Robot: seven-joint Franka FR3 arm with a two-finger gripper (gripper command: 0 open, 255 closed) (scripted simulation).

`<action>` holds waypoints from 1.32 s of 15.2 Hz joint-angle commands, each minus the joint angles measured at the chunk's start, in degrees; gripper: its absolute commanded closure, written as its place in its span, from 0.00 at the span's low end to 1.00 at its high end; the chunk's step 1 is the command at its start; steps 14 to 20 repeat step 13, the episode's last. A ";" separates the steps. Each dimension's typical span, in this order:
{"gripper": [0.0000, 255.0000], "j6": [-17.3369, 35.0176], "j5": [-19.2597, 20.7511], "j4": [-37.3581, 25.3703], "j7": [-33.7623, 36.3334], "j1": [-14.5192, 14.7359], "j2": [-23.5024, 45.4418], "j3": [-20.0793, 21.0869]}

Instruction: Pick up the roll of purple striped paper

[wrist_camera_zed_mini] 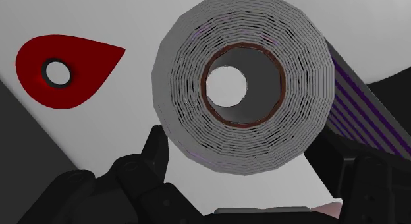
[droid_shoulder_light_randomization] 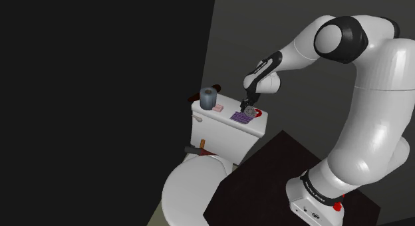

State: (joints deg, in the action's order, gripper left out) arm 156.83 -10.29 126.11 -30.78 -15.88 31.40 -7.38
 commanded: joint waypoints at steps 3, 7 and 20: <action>1.00 -2.15 0.75 0.90 0.61 0.68 -3.06 -0.80; 1.00 -4.46 1.60 1.53 1.24 1.27 -6.01 -1.58; 1.00 -6.97 2.56 1.97 1.93 1.82 -8.99 -2.32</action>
